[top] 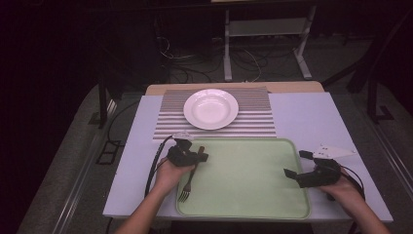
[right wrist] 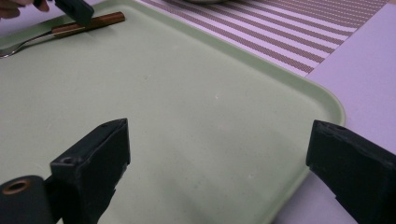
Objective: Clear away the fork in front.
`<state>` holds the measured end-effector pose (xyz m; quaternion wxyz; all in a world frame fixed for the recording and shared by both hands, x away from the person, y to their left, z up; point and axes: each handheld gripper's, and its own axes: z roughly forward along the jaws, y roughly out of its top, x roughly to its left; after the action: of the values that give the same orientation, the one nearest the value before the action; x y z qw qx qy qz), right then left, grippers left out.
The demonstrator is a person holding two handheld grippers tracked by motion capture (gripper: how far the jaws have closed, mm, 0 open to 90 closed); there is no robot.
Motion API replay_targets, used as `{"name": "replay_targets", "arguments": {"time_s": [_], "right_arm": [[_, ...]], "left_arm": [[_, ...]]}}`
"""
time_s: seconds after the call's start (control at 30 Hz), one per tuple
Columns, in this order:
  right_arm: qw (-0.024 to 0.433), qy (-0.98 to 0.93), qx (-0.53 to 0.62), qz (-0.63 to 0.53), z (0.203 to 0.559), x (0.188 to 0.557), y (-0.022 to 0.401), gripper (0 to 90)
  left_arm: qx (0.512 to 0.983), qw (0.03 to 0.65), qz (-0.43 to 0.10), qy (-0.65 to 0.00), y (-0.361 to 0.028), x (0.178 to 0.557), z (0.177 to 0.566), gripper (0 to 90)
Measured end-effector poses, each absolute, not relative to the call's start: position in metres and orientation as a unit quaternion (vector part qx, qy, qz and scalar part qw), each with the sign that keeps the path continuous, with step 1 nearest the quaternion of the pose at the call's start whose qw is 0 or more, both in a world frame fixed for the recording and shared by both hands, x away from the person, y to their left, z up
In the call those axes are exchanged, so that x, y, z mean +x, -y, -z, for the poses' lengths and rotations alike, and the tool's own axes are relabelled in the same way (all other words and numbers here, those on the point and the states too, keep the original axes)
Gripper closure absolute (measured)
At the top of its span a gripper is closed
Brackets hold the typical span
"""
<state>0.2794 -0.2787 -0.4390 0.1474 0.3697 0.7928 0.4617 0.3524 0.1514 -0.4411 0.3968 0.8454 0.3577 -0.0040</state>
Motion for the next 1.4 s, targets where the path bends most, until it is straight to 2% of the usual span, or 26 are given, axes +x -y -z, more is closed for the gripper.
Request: {"name": "replay_targets", "arguments": {"time_s": [0.07,0.6,0.83,0.87,0.9,0.97,1.1,1.4], "right_arm": [[0.147,-0.795,0.368,-0.46,0.439,0.28,0.277,6.5],[0.148,-0.799,0.363,-0.457,0.439,0.279,0.274,6.5],[0.147,-0.798,0.363,-0.458,0.439,0.279,0.274,6.5],[0.147,-0.798,0.364,-0.457,0.439,0.279,0.275,6.5],[0.148,-0.798,0.364,-0.457,0.439,0.279,0.275,6.5],[0.148,-0.798,0.363,-0.457,0.439,0.279,0.275,6.5],[0.148,-0.798,0.364,-0.457,0.439,0.28,0.275,6.5],[0.149,-0.796,0.366,-0.459,0.439,0.28,0.276,6.5]], "left_arm": [[0.854,0.38,-0.007,-0.355,-0.151,0.354,0.444,89.4],[0.843,0.374,-0.041,-0.384,-0.177,0.359,0.443,87.0],[0.839,0.405,-0.061,-0.358,-0.174,0.351,0.433,71.2],[0.839,0.409,-0.066,-0.354,-0.174,0.349,0.43,67.6],[0.837,0.415,-0.07,-0.349,-0.174,0.347,0.427,60.1],[0.835,0.425,-0.074,-0.342,-0.176,0.342,0.421,57.1],[0.83,0.443,-0.062,-0.333,-0.177,0.333,0.413,41.9],[0.821,0.468,-0.067,-0.319,-0.186,0.314,0.406,22.9]]}}
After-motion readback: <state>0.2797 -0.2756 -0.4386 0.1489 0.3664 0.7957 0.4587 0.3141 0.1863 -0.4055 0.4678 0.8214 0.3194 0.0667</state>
